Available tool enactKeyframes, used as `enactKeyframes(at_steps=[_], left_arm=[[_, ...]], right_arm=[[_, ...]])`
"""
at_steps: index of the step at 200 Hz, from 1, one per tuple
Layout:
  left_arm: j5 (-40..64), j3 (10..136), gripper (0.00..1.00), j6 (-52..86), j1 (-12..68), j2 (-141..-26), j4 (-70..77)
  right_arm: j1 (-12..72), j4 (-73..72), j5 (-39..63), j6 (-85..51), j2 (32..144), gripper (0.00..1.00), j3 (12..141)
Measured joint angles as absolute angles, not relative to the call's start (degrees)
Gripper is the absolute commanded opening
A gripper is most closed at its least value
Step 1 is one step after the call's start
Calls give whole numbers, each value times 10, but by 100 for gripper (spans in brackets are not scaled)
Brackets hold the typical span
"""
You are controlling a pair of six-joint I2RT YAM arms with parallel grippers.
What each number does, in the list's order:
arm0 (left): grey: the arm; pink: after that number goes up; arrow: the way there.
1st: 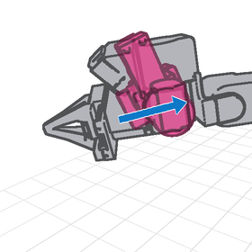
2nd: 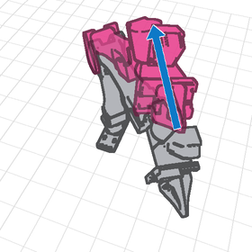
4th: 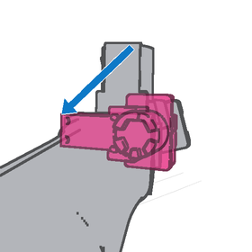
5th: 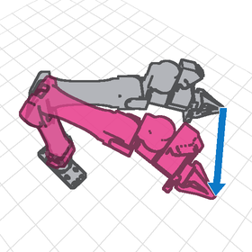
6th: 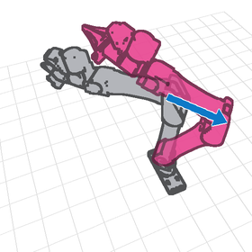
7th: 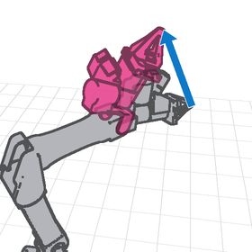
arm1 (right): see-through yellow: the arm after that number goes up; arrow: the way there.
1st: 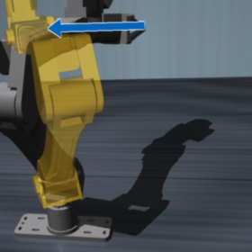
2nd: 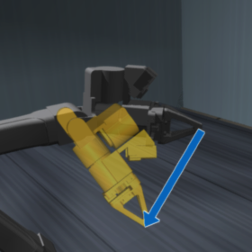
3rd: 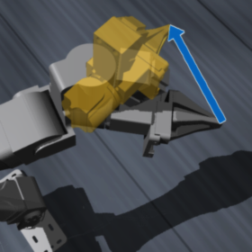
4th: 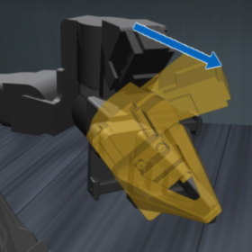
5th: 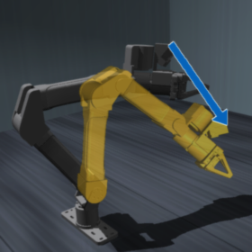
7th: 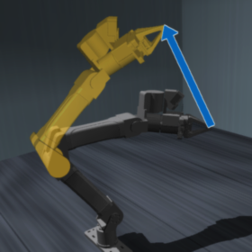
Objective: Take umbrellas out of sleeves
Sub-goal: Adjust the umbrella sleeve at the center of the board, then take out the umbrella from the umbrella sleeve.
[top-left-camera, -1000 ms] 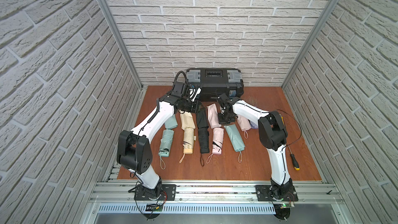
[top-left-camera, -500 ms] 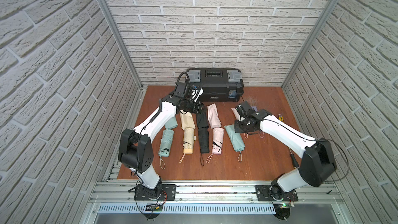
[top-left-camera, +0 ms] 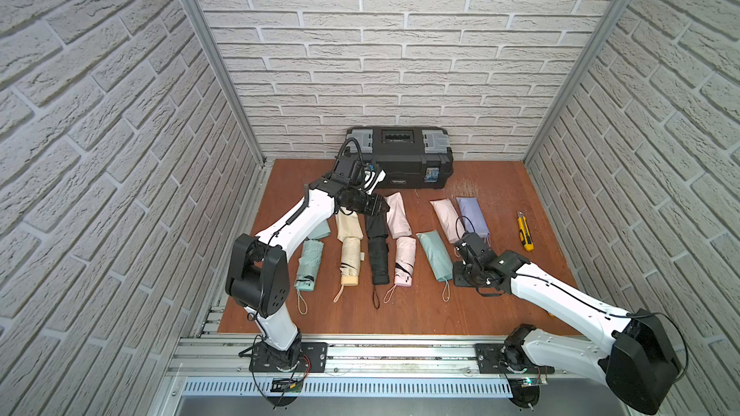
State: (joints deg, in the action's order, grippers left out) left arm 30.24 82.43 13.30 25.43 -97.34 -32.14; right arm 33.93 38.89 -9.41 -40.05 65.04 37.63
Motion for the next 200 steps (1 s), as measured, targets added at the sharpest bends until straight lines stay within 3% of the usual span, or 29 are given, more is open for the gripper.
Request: enactKeyframes(at_steps=[32,134,161,200], left_arm=[[326,822,39,152,253,-966,-309],[364,809,38,185,244,-948,-273],[354,809,39,176,259,-947,-282],[359,809,38,180,265,-947,-286]], right_arm=[[394,383,-112,-444,655,35,377],[489,368,-164,-542,705,42,371],[543,379,-214,-568,717,53,377],[561,371,-238,-588,705,59,356]])
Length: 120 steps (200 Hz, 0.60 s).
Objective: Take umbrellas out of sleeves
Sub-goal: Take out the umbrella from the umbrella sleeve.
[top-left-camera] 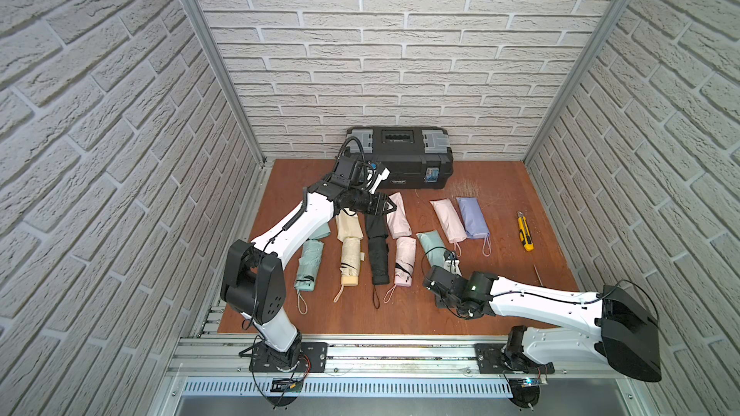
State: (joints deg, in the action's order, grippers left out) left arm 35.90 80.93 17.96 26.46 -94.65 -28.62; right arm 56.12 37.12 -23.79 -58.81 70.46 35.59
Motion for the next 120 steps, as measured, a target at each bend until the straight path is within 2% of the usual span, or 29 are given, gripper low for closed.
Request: enactKeyframes(at_steps=[6,43,58,91,120], left_arm=[[361,809,38,181,264,-947,-285],[362,809,38,182,265,-947,-285],[358,809,38,179,265,-947,-287],[352,810,38,176,267,-948,-290],[346,811,38,173,269,-949,-296]], right_arm=[[561,371,-239,-589,702,62,351],[561,368,-239,-587,696,64,343],[561,365,-239,-582,703,69,345],[562,362,-236,-575,751,70,365],[562,360,-231,-567,769,66,373]])
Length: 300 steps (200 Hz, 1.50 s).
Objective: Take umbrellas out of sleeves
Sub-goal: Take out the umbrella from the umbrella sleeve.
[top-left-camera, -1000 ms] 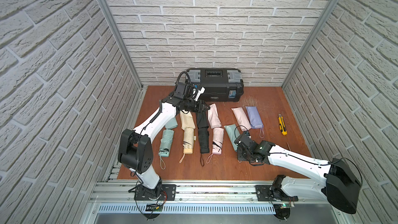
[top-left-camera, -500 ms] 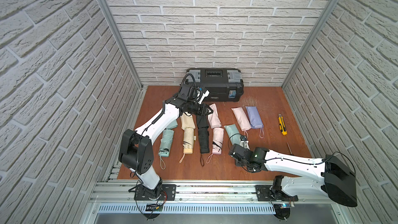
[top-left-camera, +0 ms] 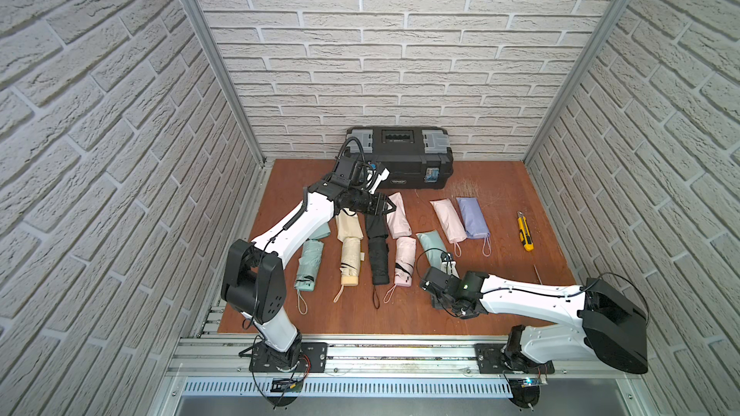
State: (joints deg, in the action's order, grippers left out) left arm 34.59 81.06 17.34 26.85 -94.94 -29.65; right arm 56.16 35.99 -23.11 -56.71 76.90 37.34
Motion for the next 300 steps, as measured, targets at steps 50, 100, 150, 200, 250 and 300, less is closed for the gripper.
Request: enactKeyframes(at_steps=[50,100,150,200,250,300], left_arm=[[332,814,38,161,279,-950,-307],[327,815,38,156,283,-952,-318],[322,822,38,150,287,-952,-324],[316,830,38,143,300,-956,-335],[304,834,38,128,304,-959,-348],[260,865,46,90,336,-1015,-382]], right_arm=[[538,346,-201,-556,789,53,377],[520,339,-183,-550,797,46,377],[516,338,-179,-551,815,29,383],[488,346,-173,-557,790,11,370],[442,380,-162,-548,744,3,359],[413,402,-143,-519,737,3,359]])
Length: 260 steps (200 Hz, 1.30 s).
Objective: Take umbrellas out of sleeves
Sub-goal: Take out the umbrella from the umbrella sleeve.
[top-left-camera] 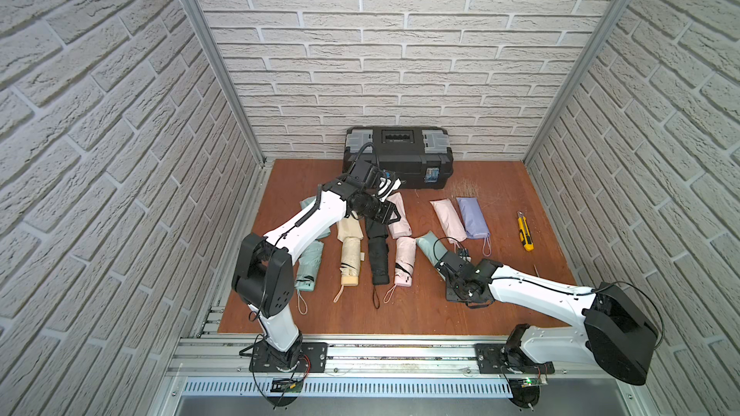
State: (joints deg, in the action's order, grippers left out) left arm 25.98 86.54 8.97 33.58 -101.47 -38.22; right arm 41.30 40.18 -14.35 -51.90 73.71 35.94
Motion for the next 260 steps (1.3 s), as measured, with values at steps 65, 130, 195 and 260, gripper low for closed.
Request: enactKeyframes(at_steps=[65,130,195,260], left_arm=[[219,1167,47,-23,387,-1239,-515],[229,1322,48,-159,409,-1402,-635],[226,1340,47,-193,442,-1433,-686],[203,1413,46,-181,460,-1482,-695]], right_arm=[[405,382,-122,-494,783,3,378],[397,337,-111,-476,771,3,360],[377,314,-92,-462,753,3,340],[375,306,-87,-461,747,3,334]])
